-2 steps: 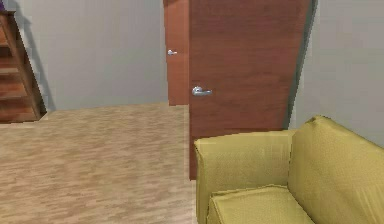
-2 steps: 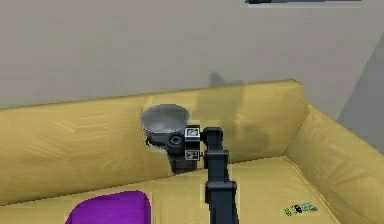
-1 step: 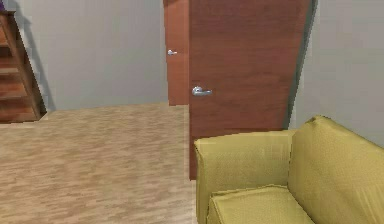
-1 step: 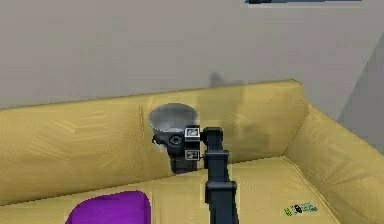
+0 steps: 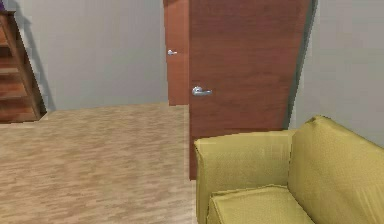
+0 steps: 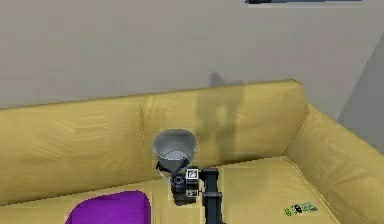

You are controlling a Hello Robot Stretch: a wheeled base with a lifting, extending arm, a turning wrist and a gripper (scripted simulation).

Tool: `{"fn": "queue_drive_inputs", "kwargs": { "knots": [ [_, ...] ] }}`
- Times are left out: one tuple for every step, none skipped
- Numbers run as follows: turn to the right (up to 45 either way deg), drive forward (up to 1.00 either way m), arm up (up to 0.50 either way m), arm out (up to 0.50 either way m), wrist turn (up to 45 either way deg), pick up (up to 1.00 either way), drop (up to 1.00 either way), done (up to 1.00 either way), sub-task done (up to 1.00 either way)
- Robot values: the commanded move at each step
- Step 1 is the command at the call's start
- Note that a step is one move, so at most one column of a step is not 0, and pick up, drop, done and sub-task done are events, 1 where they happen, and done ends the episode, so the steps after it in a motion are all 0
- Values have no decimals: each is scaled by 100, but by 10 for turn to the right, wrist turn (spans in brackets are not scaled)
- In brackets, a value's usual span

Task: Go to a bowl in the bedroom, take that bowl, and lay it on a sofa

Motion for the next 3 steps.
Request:
{"fn": "queue_drive_inputs", "kwargs": {
  "knots": [
    [0, 0, -32, 0, 0, 0, 0, 0, 0],
    [0, 0, 0, 0, 0, 0, 100, 0, 0],
    [0, 0, 10, 0, 0, 0, 0, 0, 0]
  ]
}}
